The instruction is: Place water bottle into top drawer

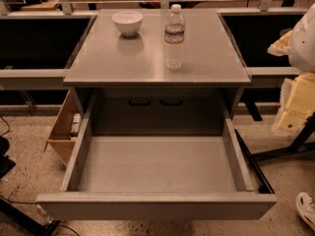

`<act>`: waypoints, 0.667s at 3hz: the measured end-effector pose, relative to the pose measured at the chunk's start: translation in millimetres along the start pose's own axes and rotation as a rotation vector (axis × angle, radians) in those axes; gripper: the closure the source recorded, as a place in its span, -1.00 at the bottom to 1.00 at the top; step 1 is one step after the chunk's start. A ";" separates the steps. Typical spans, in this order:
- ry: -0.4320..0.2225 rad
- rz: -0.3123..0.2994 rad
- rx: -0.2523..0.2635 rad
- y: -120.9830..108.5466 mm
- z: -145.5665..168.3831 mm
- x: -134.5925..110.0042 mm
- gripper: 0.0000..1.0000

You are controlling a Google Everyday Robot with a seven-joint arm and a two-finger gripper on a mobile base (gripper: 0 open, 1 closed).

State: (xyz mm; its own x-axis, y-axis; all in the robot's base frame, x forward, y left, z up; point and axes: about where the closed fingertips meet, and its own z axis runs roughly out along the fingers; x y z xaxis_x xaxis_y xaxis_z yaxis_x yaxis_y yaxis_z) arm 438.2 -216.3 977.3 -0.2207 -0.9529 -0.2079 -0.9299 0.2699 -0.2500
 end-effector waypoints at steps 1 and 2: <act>0.000 0.000 0.000 0.0 0.0 0.0 -1.00; -0.067 0.033 0.027 -25.0 9.9 -0.7 -1.00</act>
Offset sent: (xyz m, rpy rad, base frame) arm 0.0874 -0.0184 -0.0112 0.2208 -0.1157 -0.0668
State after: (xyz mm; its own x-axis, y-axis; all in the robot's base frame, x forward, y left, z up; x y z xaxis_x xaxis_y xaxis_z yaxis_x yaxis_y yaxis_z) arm 464.6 -221.1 974.4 -0.2298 -0.9323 -0.2794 -0.9138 0.3055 -0.2677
